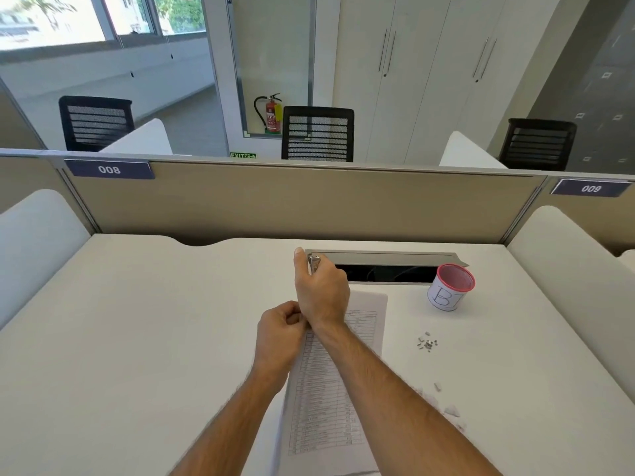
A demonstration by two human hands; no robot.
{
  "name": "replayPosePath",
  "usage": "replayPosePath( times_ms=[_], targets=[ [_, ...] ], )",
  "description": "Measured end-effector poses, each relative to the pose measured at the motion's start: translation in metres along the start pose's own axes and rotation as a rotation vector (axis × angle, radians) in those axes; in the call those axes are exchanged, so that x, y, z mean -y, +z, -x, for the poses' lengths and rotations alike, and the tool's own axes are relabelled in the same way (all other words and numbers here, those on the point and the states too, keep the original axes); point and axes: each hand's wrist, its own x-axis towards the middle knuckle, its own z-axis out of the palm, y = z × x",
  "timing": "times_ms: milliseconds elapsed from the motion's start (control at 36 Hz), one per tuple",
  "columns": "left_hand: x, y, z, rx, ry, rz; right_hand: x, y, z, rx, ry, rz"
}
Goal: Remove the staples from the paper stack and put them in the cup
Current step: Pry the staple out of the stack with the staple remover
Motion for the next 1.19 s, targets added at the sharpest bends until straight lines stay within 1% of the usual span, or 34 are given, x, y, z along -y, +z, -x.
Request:
replayPosePath(
  times_ms=[56,139,222,278,417,528,667,778,972,1111,1194],
  targets=[
    [0.002,-0.001,-0.002,-0.013,0.01,-0.006,0.0,0.001,0.0,0.019,0.019,-0.029],
    [0.007,-0.007,-0.004,0.011,-0.016,0.024,0.0,0.0,-0.003,0.031,0.153,-0.165],
    [0.012,-0.015,-0.006,0.042,-0.058,0.096,-0.004,-0.007,-0.011,0.012,0.284,-0.315],
    [0.013,-0.019,-0.008,0.047,-0.061,0.122,-0.007,-0.014,-0.018,-0.024,0.337,-0.391],
    [0.02,-0.027,-0.018,0.01,-0.06,0.147,-0.023,-0.029,-0.035,-0.11,0.429,-0.414],
    [0.028,-0.032,-0.027,-0.039,-0.08,0.21,-0.037,-0.035,-0.042,-0.106,0.514,-0.418],
    [0.039,-0.034,-0.039,-0.148,-0.117,0.303,-0.067,-0.03,-0.045,-0.087,0.569,-0.368],
    [0.049,-0.035,-0.048,-0.177,-0.142,0.323,-0.091,-0.026,-0.045,-0.048,0.6,-0.295],
    [0.061,-0.03,-0.062,-0.182,-0.153,0.314,-0.139,-0.029,-0.054,0.042,0.559,-0.011],
    [0.068,-0.03,-0.072,-0.198,-0.163,0.322,-0.168,-0.026,-0.061,0.181,0.526,0.228],
    [0.073,-0.03,-0.079,-0.199,-0.169,0.312,-0.185,-0.027,-0.066,0.228,0.468,0.359]
  ],
)
